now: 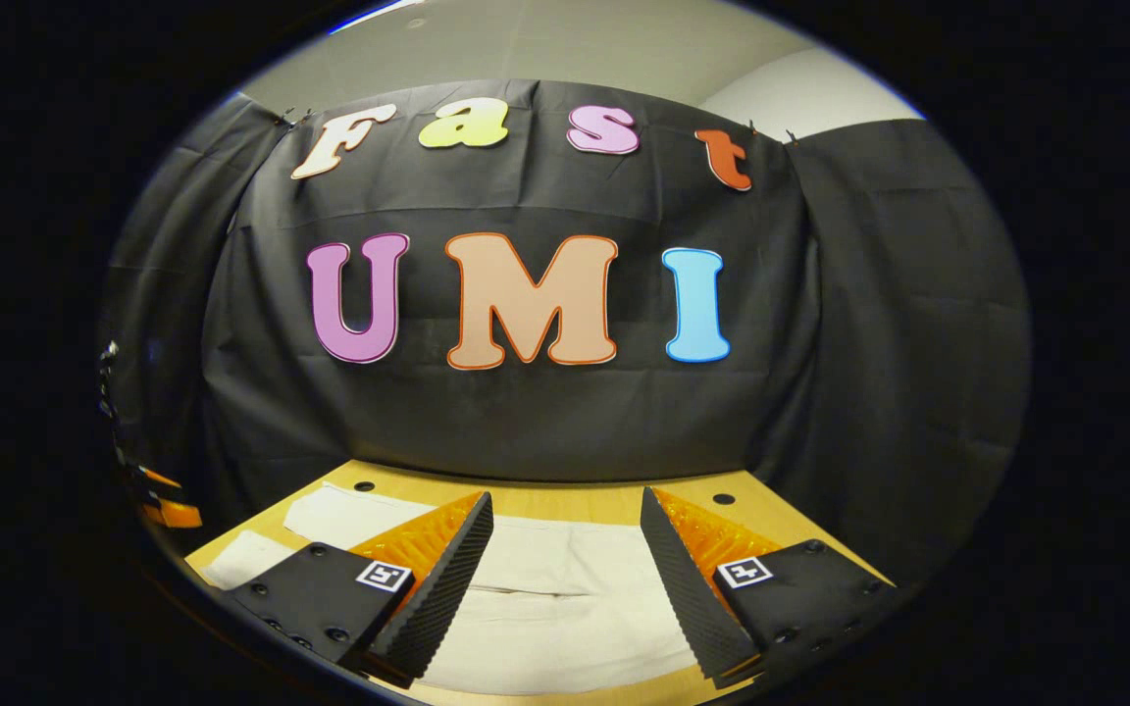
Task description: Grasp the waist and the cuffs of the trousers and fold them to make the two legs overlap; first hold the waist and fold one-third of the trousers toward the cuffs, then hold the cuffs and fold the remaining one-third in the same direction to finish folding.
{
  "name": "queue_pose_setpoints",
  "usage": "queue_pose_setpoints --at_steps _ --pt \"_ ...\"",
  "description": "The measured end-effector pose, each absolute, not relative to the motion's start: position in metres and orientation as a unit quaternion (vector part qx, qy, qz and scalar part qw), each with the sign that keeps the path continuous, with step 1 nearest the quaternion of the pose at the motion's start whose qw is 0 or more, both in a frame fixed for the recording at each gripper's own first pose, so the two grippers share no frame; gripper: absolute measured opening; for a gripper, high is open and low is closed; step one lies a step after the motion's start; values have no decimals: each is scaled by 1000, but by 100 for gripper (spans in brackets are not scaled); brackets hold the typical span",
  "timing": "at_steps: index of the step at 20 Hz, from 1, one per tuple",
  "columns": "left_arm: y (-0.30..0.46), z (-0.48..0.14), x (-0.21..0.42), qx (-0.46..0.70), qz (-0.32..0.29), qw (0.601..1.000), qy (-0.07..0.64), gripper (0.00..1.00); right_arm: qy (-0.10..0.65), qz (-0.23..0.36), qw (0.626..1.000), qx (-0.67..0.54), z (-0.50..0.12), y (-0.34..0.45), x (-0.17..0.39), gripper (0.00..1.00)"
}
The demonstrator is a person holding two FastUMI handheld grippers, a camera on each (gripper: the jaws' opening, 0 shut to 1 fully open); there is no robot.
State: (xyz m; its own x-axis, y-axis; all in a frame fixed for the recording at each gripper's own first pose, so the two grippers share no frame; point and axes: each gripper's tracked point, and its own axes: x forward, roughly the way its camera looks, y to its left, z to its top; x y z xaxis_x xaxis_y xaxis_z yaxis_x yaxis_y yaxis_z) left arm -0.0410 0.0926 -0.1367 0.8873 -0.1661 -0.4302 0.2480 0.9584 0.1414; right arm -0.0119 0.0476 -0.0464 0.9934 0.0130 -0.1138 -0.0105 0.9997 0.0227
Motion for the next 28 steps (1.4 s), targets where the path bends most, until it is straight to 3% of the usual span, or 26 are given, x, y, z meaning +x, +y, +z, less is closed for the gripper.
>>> queue_pose_setpoints --at_steps 12,18,26,28 --pt "112 -246 -96 209 -284 843 407 90 99 -26 994 -26 -78 28 -33 98" --pt "130 -274 -117 265 -323 776 472 78 114 -38 992 -26 -88 15 -39 98" --pt "136 -302 -135 330 -356 706 516 77 125 -36 991 -33 -99 9 -39 98" --pt "136 -301 -136 343 -354 696 522 70 128 -33 991 -35 -103 9 -39 97"
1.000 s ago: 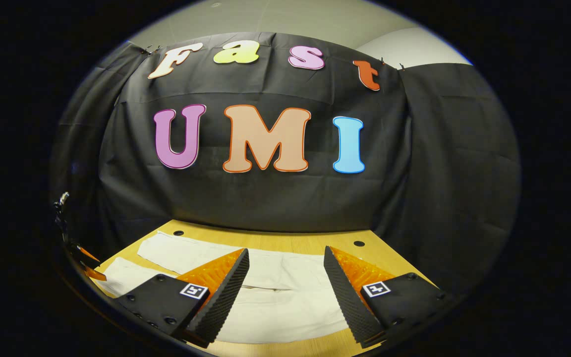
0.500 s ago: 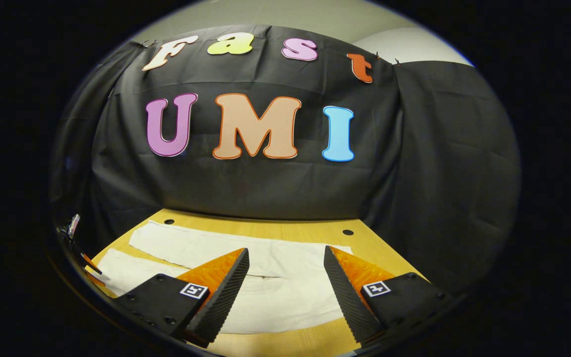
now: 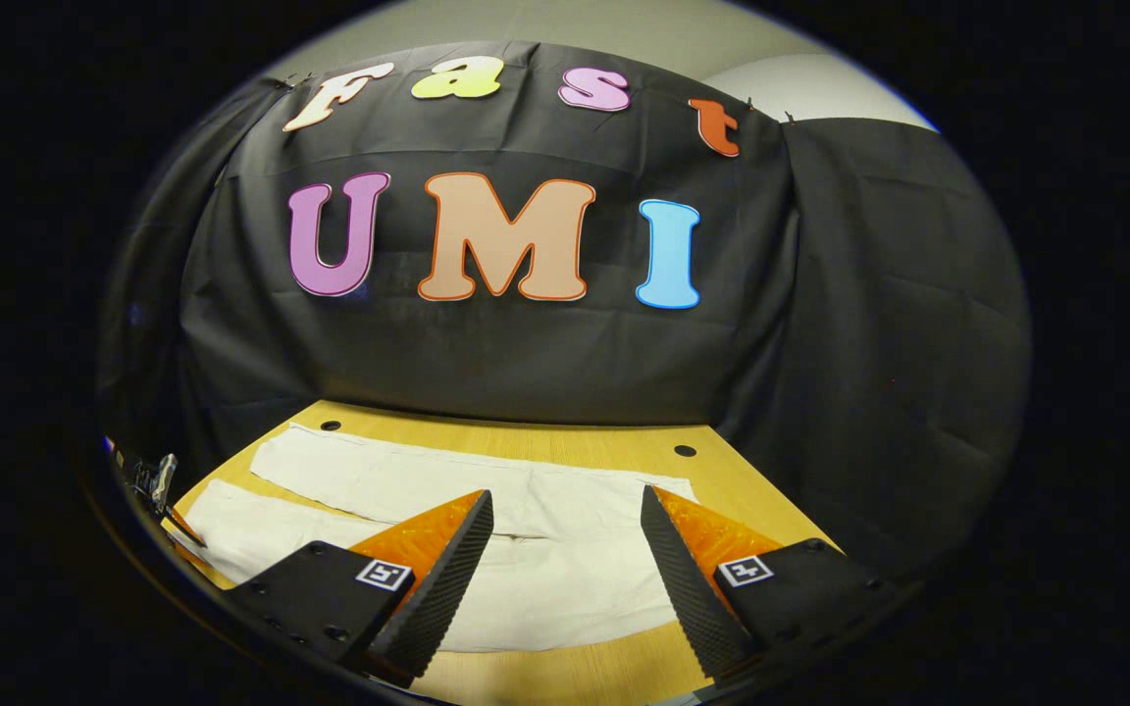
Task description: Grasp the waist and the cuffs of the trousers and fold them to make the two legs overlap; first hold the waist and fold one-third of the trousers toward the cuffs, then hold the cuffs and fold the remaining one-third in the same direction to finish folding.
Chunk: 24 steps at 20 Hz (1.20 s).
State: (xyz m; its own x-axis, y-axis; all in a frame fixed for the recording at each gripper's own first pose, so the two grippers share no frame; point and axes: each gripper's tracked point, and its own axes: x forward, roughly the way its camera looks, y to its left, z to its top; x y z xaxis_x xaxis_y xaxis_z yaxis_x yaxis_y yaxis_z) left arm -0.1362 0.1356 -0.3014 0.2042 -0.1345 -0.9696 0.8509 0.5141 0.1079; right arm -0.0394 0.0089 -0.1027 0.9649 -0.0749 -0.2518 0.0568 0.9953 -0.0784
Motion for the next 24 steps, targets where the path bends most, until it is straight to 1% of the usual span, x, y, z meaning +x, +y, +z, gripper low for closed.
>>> queue_pose_setpoints --at_steps 1,2,3,4,6,7,9,10,11,12,13,14,15,17,20,24 --pt "135 -301 -136 346 -356 693 523 70 131 -31 990 -37 -104 10 -39 97" --pt "136 -302 -138 349 -355 688 528 67 135 -29 990 -38 -107 9 -40 97" --pt "134 -302 -138 351 -358 685 529 72 137 -27 989 -39 -111 9 -41 98" --pt "135 -302 -138 358 -358 678 533 72 141 -23 989 -38 -113 8 -41 98" --pt "136 -302 -138 369 -359 668 537 68 148 -13 988 -39 -117 12 -39 98" --pt "135 -303 -137 373 -359 663 540 63 151 -9 988 -42 -121 11 -39 97" --pt "138 -301 -134 378 -356 660 543 53 157 4 986 -49 -125 12 -36 97" --pt "137 -301 -133 377 -351 661 546 42 160 10 986 -53 -127 12 -35 98" --pt "138 -299 -133 381 -346 661 546 36 164 18 985 -56 -130 14 -34 98" --pt "138 -299 -132 386 -345 659 545 22 166 28 984 -59 -133 16 -31 97" --pt "138 -298 -129 397 -342 655 545 16 170 39 983 -62 -136 18 -28 98" --pt "138 -298 -128 403 -340 651 546 4 178 52 981 -63 -140 21 -26 97" --pt "136 -299 -128 408 -340 648 545 1 185 66 978 -64 -144 24 -24 98" --pt "136 -300 -128 416 -346 644 541 0 199 96 973 -66 -156 30 -24 98" --pt "137 -300 -128 405 -339 651 545 0 227 144 960 -80 -176 35 -20 98" --pt "136 -301 -127 401 -338 652 548 0 277 210 928 -135 -214 19 -18 98"
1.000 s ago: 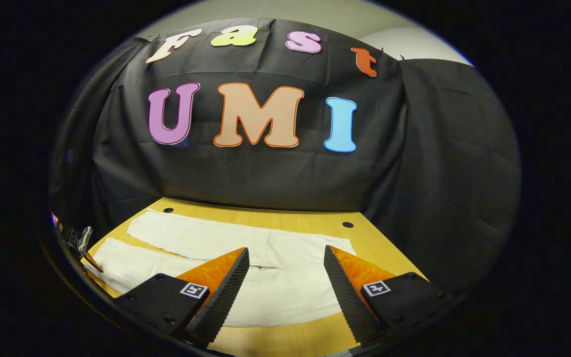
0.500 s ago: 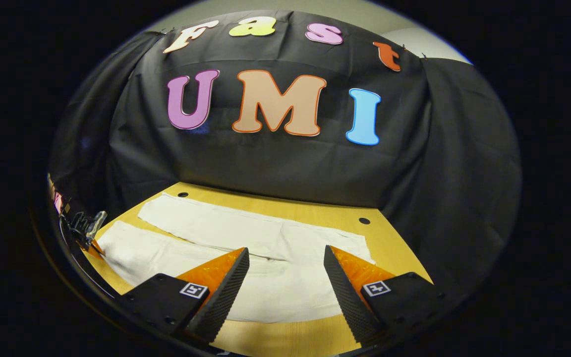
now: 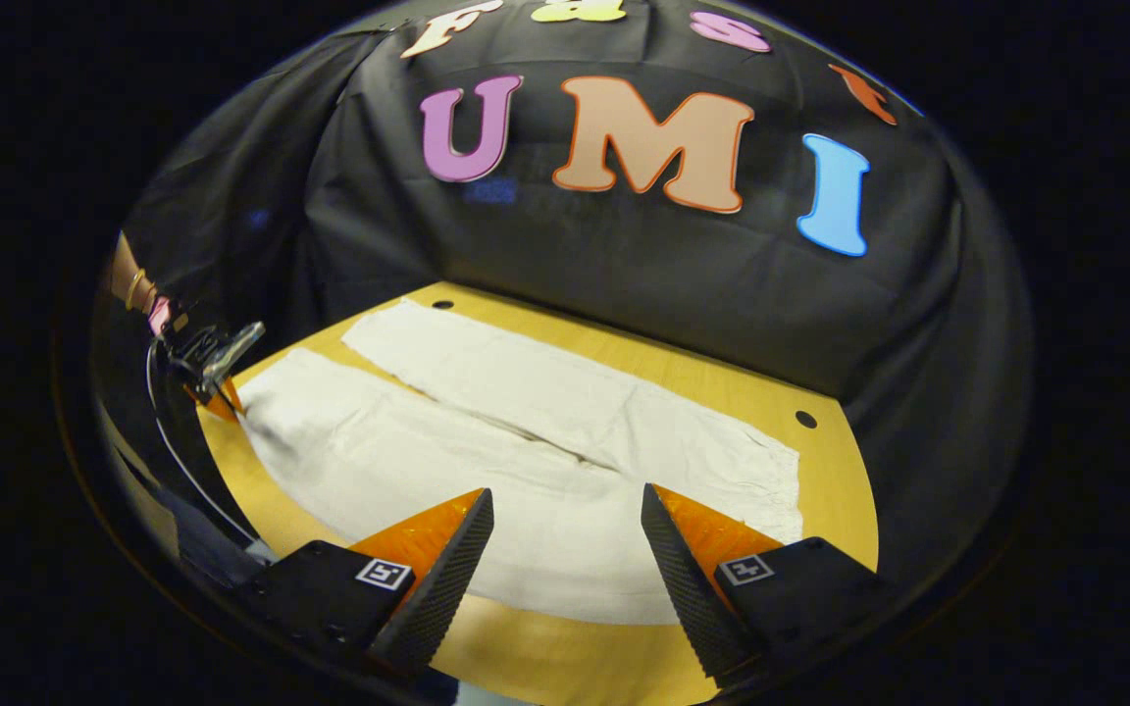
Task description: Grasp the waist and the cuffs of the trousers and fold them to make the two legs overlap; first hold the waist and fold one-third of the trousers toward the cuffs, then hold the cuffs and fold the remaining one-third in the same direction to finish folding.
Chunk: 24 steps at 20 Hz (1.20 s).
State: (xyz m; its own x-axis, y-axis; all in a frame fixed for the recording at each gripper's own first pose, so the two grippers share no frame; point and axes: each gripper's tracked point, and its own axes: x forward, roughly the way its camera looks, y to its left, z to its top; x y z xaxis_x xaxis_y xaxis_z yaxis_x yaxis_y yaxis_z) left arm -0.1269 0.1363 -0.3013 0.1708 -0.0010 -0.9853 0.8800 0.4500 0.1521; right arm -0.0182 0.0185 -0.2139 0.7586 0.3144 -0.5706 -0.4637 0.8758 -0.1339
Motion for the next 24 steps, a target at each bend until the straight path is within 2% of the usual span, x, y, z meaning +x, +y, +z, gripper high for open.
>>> queue_pose_setpoints --at_steps 4,7,11,15,21,22,24 --pt "137 -302 -127 404 -338 645 553 0 346 269 868 -232 -266 -20 -25 98" --pt "136 -302 -127 406 -336 642 557 0 416 294 811 -288 -309 -60 -37 98" --pt "137 -302 -127 405 -325 641 565 0 471 323 750 -332 -339 -99 -43 98" --pt "137 -305 -125 407 -319 641 567 0 515 329 713 -343 -360 -125 -39 98" --pt "136 -307 -124 409 -318 631 577 0 534 363 668 -371 -375 -129 -40 97" --pt "136 -307 -124 412 -320 628 577 0 541 370 659 -369 -375 -126 -43 92" --pt "136 -307 -124 414 -322 624 580 0 558 373 644 -369 -377 -124 -46 88"
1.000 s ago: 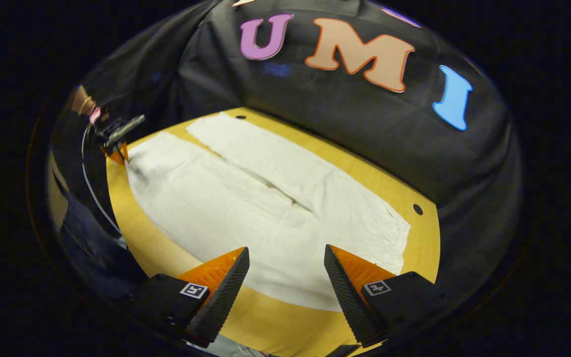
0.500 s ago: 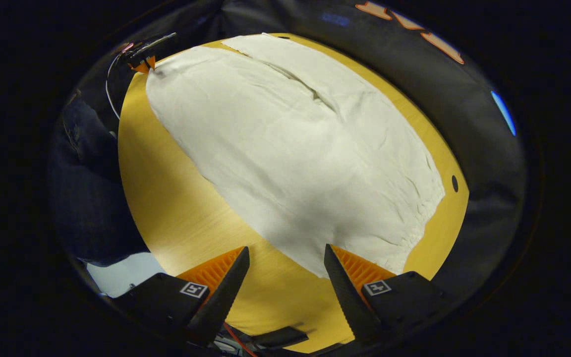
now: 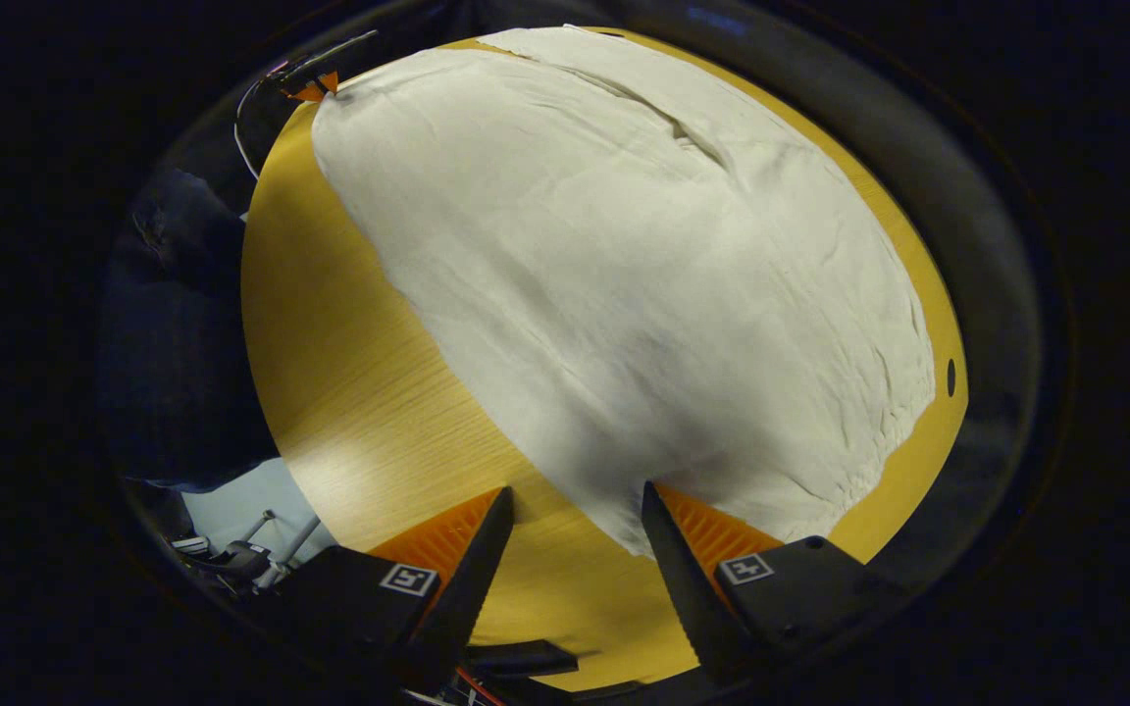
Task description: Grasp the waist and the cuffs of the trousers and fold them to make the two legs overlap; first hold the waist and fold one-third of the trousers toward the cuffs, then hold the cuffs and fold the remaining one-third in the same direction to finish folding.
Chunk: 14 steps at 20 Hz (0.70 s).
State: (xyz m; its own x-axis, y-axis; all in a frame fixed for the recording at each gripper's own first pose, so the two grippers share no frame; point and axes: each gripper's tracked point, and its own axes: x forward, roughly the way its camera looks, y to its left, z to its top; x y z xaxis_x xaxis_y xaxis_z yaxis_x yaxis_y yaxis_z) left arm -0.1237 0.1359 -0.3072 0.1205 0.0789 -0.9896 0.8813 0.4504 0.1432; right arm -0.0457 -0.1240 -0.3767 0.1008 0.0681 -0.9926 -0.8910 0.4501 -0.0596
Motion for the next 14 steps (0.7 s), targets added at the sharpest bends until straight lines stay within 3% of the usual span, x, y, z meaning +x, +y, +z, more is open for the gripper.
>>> queue_pose_setpoints --at_steps 1,2,3,4,5,8,10,12,14 --pt "135 -307 -124 413 -321 623 581 0 566 367 638 -371 -379 -125 -45 76" --pt "136 -307 -124 412 -320 623 583 0 572 362 633 -374 -378 -125 -45 85" --pt "135 -309 -123 412 -319 624 582 0 580 356 628 -378 -380 -126 -45 85" --pt "135 -307 -125 412 -317 625 582 0 584 354 624 -380 -379 -126 -44 74" --pt "135 -307 -126 412 -316 627 581 0 586 354 621 -383 -378 -125 -46 74" --pt "136 -308 -127 409 -312 630 582 0 579 355 618 -396 -377 -128 -43 51" --pt "136 -308 -129 409 -312 629 583 0 569 349 622 -410 -375 -132 -39 22" --pt "136 -308 -130 409 -313 627 585 0 568 347 623 -411 -375 -132 -39 12" --pt "136 -308 -129 408 -313 625 587 0 567 348 622 -412 -375 -132 -39 12"
